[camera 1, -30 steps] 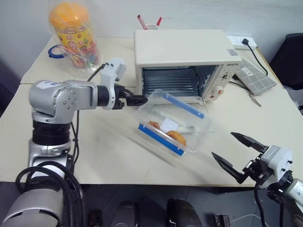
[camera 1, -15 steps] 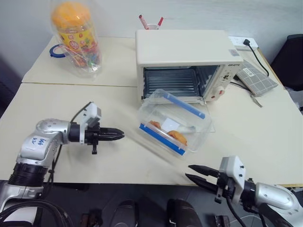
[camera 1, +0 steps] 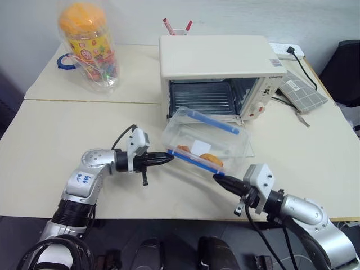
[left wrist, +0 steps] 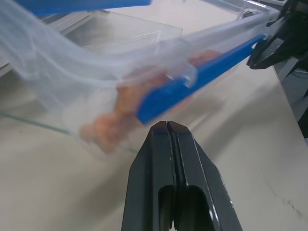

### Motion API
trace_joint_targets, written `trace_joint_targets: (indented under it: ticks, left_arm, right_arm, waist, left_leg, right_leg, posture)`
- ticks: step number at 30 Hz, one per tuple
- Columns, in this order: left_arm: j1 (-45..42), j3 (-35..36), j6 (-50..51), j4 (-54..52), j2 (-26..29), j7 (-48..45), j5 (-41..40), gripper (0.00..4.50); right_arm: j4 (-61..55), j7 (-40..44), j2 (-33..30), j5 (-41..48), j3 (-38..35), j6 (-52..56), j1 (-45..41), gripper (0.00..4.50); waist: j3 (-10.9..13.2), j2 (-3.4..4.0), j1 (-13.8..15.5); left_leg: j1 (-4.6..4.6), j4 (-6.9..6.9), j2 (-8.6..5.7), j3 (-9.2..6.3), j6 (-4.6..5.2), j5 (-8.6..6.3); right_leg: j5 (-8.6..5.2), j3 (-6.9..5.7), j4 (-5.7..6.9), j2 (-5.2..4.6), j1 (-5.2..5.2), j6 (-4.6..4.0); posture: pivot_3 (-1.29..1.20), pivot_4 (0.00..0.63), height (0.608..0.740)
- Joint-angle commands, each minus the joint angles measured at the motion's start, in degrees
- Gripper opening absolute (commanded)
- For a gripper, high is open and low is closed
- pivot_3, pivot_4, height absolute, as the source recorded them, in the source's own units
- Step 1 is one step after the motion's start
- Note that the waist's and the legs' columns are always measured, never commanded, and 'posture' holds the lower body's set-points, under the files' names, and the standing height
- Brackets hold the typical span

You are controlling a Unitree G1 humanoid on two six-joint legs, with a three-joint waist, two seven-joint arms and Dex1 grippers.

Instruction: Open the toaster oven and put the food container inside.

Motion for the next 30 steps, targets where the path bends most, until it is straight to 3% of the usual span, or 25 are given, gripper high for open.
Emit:
trace_joint_targets:
  ticks: [1,14,22,30]
  left_arm:
    - [-1.97,-0.18,-1.04,-1.60,-2.60,2.96,0.83,0.00]
    - [-8.65,0.20,-4.86,7.71,-12.44,14.43,6.77,0.00]
    - [-11.07,0.62,-8.57,12.23,-15.03,18.12,9.21,0.00]
    - [-18.65,4.30,-13.50,23.41,-18.10,26.54,11.28,0.00]
  right_arm:
    - [4.21,1.44,-1.96,-0.28,-3.95,-1.40,-4.37,0.03]
    - [29.56,4.10,-0.61,-10.67,-0.51,-13.41,-25.68,0.03]
    - [42.47,4.44,1.90,-14.92,0.93,-20.04,-36.74,0.03]
    - [53.57,1.12,6.26,-17.58,1.05,-25.85,-44.77,0.03]
  waist:
    - [0.00,0.00,-0.01]
    - [0.00,0.00,-0.16]
    - [0.00,0.00,-0.60]
    - [0.00,0.00,-1.47]
  left_leg:
    - [0.00,0.00,0.00,0.00,0.00,0.00]
    - [-0.02,0.03,-0.04,0.03,0.03,0.02]
    - [-0.05,0.00,-0.03,0.04,0.01,0.03]
    - [-0.09,0.01,0.00,-0.04,-0.03,0.05]
  right_leg:
    - [0.00,0.00,-0.02,0.00,0.00,0.00]
    - [0.02,-0.05,-0.01,0.01,0.01,0.03]
    - [0.02,-0.10,-0.04,0.02,-0.01,0.04]
    - [0.02,-0.19,-0.02,0.00,-0.01,0.04]
  posture:
    - [0.00,0.150,0.740]
    - [0.00,0.150,0.740]
    - [0.00,0.150,0.740]
    - [0.00,0.150,0.740]
